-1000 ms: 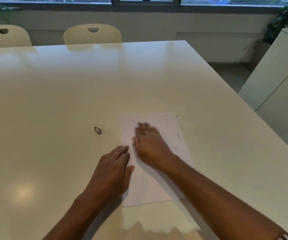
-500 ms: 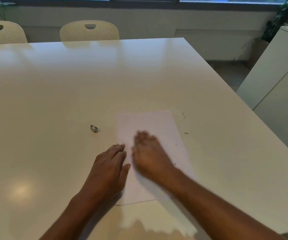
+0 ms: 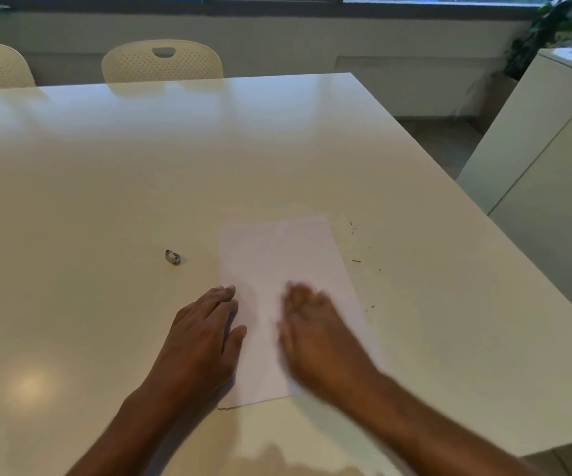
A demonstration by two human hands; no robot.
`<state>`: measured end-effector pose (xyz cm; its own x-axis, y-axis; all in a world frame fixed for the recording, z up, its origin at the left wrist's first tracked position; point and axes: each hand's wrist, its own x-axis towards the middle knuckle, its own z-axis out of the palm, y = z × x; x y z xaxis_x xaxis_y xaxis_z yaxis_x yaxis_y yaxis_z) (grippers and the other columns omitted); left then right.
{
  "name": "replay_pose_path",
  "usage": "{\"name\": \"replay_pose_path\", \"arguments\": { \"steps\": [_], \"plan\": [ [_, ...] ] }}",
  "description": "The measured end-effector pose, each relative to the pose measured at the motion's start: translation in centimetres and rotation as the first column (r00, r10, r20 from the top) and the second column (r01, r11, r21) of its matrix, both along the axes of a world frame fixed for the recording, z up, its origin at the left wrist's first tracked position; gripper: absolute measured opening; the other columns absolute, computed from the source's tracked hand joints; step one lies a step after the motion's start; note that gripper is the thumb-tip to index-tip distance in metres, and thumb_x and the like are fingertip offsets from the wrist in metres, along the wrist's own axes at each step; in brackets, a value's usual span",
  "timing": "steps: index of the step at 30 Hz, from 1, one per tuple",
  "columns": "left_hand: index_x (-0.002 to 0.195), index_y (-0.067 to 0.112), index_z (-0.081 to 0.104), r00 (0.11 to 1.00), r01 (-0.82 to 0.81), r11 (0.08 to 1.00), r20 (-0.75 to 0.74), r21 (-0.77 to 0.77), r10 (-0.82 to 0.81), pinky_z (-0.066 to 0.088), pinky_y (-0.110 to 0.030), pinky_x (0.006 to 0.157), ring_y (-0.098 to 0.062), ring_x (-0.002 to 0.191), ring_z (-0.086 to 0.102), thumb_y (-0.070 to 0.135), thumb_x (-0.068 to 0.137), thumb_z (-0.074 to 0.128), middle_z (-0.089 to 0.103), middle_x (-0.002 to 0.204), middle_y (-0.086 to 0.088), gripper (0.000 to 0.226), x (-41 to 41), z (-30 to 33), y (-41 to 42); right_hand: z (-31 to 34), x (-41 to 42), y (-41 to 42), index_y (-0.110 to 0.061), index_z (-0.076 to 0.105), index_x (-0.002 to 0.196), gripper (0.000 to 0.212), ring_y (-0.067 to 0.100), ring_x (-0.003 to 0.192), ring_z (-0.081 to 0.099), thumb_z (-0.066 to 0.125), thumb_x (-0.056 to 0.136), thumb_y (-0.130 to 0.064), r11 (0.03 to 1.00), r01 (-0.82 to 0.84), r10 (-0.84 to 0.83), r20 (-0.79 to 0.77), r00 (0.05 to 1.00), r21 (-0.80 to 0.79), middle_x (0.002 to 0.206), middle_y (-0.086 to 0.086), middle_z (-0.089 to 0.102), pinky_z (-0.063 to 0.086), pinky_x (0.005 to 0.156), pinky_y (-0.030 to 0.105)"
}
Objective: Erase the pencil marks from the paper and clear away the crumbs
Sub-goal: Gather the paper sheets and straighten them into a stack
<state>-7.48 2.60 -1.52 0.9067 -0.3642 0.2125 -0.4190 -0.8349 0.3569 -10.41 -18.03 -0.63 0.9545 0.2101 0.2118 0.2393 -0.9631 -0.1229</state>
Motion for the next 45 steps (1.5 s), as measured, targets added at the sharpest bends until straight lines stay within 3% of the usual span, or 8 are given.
{"name": "replay_pose_path", "arguments": {
  "steps": [4,11,16,24,30,36,40,45],
  "plan": [
    [0.123,0.011,0.066,1.000,0.010,1.000,-0.008,0.021,-0.009,0.043,-0.044,0.109,-0.017,0.137,0.046,0.043,0.091,0.043,0.056,0.144,-0.004,0.051,0.2,-0.3,0.1,-0.6,-2.5,-0.1,-0.006,0.050,0.142,0.062,0.025,0.139,0.043,0.010,0.106,-0.038,0.990,-0.138,0.136,-0.076,0.988,-0.018,0.149,0.011,0.046,0.031,0.112,0.049],
    [0.125,0.010,0.065,1.000,-0.011,1.000,-0.020,0.001,0.011,0.042,-0.043,0.109,-0.015,0.138,0.044,0.043,0.091,0.044,0.054,0.145,-0.002,0.052,0.1,-0.3,0.0,-0.4,2.4,-8.7,0.006,0.058,0.131,0.065,0.034,0.129,0.053,0.019,0.096,-0.034,0.947,0.319,-0.320,-0.022,0.947,-0.019,0.137,0.023,0.056,0.034,0.111,0.047],
    [0.127,0.009,0.065,1.000,-0.017,1.000,-0.022,0.000,0.017,0.042,-0.045,0.109,-0.017,0.138,0.045,0.043,0.091,0.044,0.055,0.145,-0.003,0.054,0.0,-0.2,-0.1,-0.6,-5.1,-1.2,-0.003,0.056,0.136,0.058,0.026,0.135,0.049,0.017,0.106,-0.034,0.994,-0.096,0.095,-0.031,0.995,-0.053,0.144,0.013,0.052,0.042,0.107,0.052],
    [0.127,0.008,0.065,1.000,-0.009,1.000,-0.027,-0.023,0.008,0.041,-0.045,0.110,-0.017,0.139,0.044,0.043,0.091,0.043,0.054,0.146,-0.003,0.054,0.1,-0.3,0.0,-0.5,-0.9,-9.4,0.004,0.058,0.132,0.068,0.034,0.130,0.052,0.011,0.103,-0.035,0.957,0.279,-0.283,-0.050,0.958,-0.078,0.138,0.022,0.056,0.031,0.112,0.044],
    [0.127,0.009,0.065,1.000,-0.023,0.999,-0.022,-0.025,0.022,0.041,-0.044,0.111,-0.016,0.138,0.044,0.038,0.091,0.050,0.054,0.145,-0.003,0.049,0.0,-0.4,-0.1,-0.2,-5.4,-2.3,-0.004,0.056,0.136,0.062,0.026,0.136,0.047,0.013,0.106,-0.036,0.995,-0.090,0.085,-0.125,0.989,-0.038,0.146,0.012,0.050,0.028,0.111,0.042],
    [0.128,0.009,0.064,0.999,-0.025,0.999,-0.038,-0.032,0.024,0.041,-0.045,0.110,-0.015,0.139,0.044,0.038,0.091,0.050,0.053,0.147,-0.001,0.050,0.0,-0.4,-0.1,1.4,-0.1,-9.2,0.004,0.063,0.125,0.055,0.035,0.125,0.056,0.025,0.103,-0.028,0.957,0.288,-0.280,-0.149,0.948,0.034,0.131,0.022,0.061,0.042,0.105,0.047],
    [0.129,0.011,0.064,0.998,-0.058,0.997,-0.023,-0.048,0.057,0.037,-0.040,0.113,-0.011,0.140,0.040,0.037,0.092,0.051,0.052,0.147,0.003,0.048,-0.5,-0.2,-0.3,4.6,1.9,-7.5,-0.012,0.062,0.092,0.032,0.029,0.089,0.063,0.036,0.104,-0.026,0.906,0.369,-0.337,-0.174,0.925,0.209,0.093,0.009,0.068,0.036,0.067,0.031],
    [0.128,0.012,0.065,0.998,-0.060,0.997,0.002,-0.043,0.060,0.035,-0.037,0.113,-0.009,0.139,0.039,0.037,0.092,0.051,0.052,0.147,0.004,0.046,-0.7,-0.3,-0.4,5.9,5.1,-5.0,-0.008,0.062,0.092,0.032,0.029,0.091,0.063,0.045,0.100,-0.033,0.877,0.467,-0.416,-0.301,0.858,0.117,0.103,0.013,0.069,0.042,0.075,0.031]
  ]
}}
